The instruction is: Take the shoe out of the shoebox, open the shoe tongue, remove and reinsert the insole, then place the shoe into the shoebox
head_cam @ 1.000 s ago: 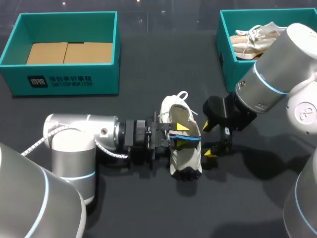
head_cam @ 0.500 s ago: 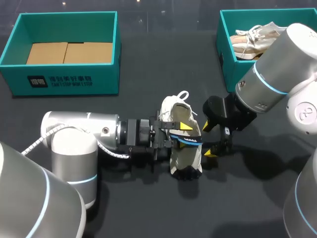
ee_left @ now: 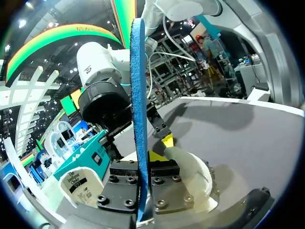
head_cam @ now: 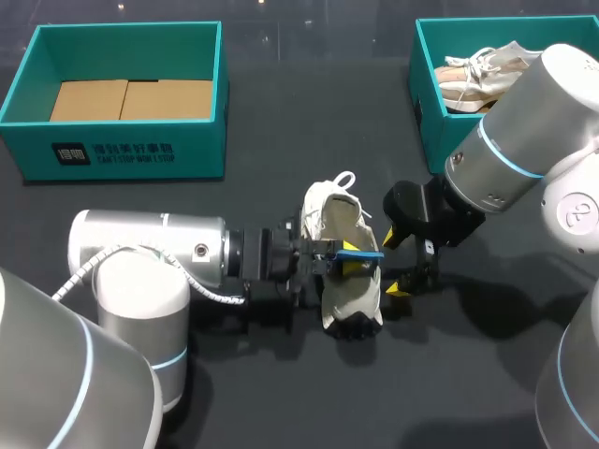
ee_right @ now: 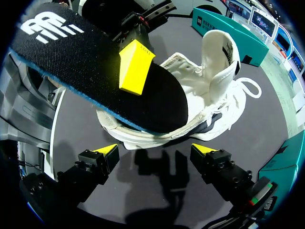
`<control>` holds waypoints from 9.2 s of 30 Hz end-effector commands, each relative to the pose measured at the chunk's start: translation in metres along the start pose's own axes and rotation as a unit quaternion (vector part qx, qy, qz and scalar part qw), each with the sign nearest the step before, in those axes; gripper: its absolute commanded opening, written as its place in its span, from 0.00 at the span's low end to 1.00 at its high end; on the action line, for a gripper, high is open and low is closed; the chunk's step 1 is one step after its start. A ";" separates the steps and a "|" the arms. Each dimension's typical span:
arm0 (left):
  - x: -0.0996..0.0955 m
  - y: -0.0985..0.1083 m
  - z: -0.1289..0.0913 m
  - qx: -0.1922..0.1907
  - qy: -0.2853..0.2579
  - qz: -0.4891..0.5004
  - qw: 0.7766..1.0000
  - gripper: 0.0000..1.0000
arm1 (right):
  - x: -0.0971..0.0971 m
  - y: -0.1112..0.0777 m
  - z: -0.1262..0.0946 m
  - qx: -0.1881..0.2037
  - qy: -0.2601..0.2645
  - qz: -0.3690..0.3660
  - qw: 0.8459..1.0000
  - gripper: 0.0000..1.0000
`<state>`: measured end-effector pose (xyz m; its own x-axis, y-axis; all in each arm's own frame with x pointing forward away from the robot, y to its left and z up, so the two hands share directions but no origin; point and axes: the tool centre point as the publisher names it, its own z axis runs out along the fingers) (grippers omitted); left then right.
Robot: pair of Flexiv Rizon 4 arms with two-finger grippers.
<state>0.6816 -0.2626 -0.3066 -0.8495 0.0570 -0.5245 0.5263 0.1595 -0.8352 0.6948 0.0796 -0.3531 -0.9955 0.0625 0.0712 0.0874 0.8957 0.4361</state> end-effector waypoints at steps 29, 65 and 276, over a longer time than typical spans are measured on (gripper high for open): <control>-0.004 0.017 -0.002 0.020 0.000 0.011 1.000 0.34 | 0.001 0.000 0.001 0.001 -0.001 0.000 1.000 1.00; -0.007 0.032 -0.002 0.004 0.003 0.006 1.000 0.44 | 0.001 0.000 0.001 0.001 -0.001 0.000 1.000 1.00; -0.033 -0.007 -0.042 -0.090 0.636 0.336 0.688 0.00 | 0.034 -0.125 -0.117 0.019 -0.042 0.105 0.993 1.00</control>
<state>0.7006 -0.2144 -0.2721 0.1591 0.9726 -0.1693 0.9043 -0.2124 -0.3703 0.6561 -0.0816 -0.3005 -0.9554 0.2833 0.0830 0.2929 0.8743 0.3869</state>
